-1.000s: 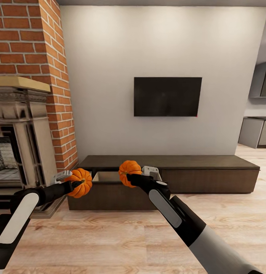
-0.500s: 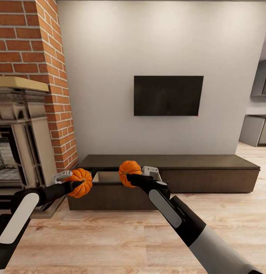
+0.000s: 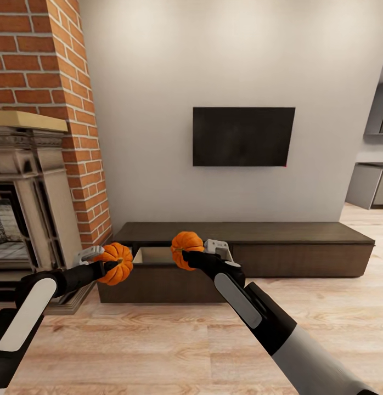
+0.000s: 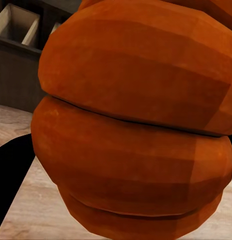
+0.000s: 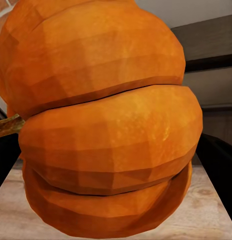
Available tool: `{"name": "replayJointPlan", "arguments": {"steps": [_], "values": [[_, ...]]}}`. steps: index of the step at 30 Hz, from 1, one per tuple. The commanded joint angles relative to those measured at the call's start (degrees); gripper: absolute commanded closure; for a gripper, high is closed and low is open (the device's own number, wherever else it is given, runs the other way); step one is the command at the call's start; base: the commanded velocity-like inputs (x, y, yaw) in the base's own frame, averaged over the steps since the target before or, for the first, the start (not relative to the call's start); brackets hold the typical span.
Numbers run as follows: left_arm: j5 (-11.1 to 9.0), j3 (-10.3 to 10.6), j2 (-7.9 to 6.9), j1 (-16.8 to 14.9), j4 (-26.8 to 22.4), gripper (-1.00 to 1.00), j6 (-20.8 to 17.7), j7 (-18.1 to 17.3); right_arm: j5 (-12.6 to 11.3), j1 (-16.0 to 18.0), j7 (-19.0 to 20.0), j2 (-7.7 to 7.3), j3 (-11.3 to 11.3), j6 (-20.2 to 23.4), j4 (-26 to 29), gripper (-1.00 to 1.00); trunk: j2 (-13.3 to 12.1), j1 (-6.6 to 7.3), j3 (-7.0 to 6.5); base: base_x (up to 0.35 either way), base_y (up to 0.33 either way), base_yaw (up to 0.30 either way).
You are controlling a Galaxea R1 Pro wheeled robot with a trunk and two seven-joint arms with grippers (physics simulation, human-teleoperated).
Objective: Place each of the two pumpkins and all three candles from the living room inside a cabinet in the living room (use any cabinet), then make sure every cabinet is closed, and position the cauldron so it is next to a table in the living room.
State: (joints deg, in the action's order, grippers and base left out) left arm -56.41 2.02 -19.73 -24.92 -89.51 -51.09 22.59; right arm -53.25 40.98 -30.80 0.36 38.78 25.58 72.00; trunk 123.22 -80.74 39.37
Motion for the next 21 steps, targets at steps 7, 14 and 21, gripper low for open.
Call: {"name": "replayJointPlan", "arguments": {"steps": [7,14,21], "values": [[-0.6,0.1,-0.05,0.0,-0.1,1.00,-0.1,0.6,-0.4,0.1,-0.5,-0.01,0.1,0.1,0.1,1.00,-2.8,1.55,-0.53,0.000,0.000,0.000],[-0.6,0.1,-0.05,0.0,-0.1,1.00,-0.1,0.6,-0.4,0.1,-0.5,-0.01,0.0,0.1,0.1,1.00,-5.6,3.09,-1.12,0.000,0.000,0.000],[-0.6,0.1,-0.05,0.0,0.0,1.00,-0.1,0.6,-0.4,0.1,-0.5,-0.01,0.0,0.0,0.2,1.00,-8.4,4.63,-1.71,0.000,0.000,0.000]]}}
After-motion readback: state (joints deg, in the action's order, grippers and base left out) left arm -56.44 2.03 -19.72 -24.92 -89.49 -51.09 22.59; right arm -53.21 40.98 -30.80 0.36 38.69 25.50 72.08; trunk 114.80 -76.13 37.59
